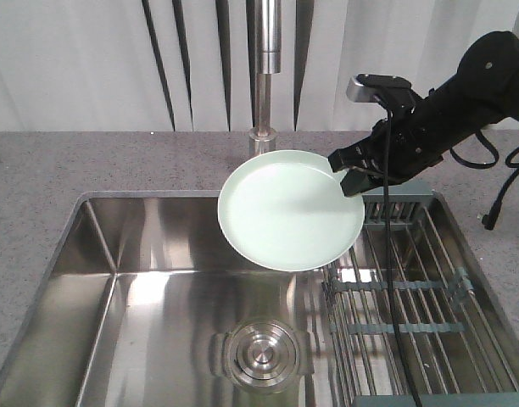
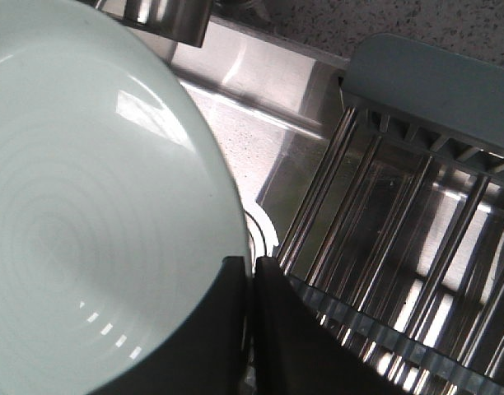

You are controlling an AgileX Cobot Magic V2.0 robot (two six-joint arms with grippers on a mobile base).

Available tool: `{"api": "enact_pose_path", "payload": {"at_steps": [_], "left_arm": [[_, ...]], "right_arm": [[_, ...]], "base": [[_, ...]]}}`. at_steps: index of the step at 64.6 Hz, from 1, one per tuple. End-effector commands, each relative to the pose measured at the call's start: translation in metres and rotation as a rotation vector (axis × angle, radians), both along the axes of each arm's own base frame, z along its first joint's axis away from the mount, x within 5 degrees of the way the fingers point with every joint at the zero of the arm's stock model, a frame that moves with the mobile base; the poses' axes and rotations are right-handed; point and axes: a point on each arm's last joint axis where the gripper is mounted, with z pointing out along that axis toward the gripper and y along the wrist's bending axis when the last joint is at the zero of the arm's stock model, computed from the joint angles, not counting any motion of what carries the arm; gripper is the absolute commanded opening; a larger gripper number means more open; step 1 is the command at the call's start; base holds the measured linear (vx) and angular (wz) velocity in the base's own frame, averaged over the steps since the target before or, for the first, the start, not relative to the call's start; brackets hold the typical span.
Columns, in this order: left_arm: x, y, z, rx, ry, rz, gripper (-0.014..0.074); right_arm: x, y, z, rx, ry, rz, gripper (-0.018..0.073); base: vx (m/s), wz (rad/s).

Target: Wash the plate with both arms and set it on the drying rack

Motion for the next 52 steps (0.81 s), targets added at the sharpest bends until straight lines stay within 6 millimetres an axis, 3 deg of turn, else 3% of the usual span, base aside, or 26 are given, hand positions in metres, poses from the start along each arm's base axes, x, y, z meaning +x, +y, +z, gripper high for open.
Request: {"api": "enact_pose_path", "payload": {"at_steps": [1,32,52], "left_arm": [[0.002,-0.001,0.012,-0.021,-0.078,-0.007,0.0464],[0.002,-0.001,0.012,-0.021,-0.078,-0.007,0.0464],[0.002,-0.001,0.012,-0.021,-0.079,-0.007,0.0464]], "right_arm": [[-0.01,-0.001,0.034,0.042,-0.088,-0.012,-0.0001],[-0.068,-0.008,0.006,0.043,-0.065,-0.046,-0.0001],[-0.095,0.028,-0.001,0.052,-0.063,0.035,-0.0001]], "base": [[0.0,0.0],[0.0,0.0],[0.0,0.0]]}}
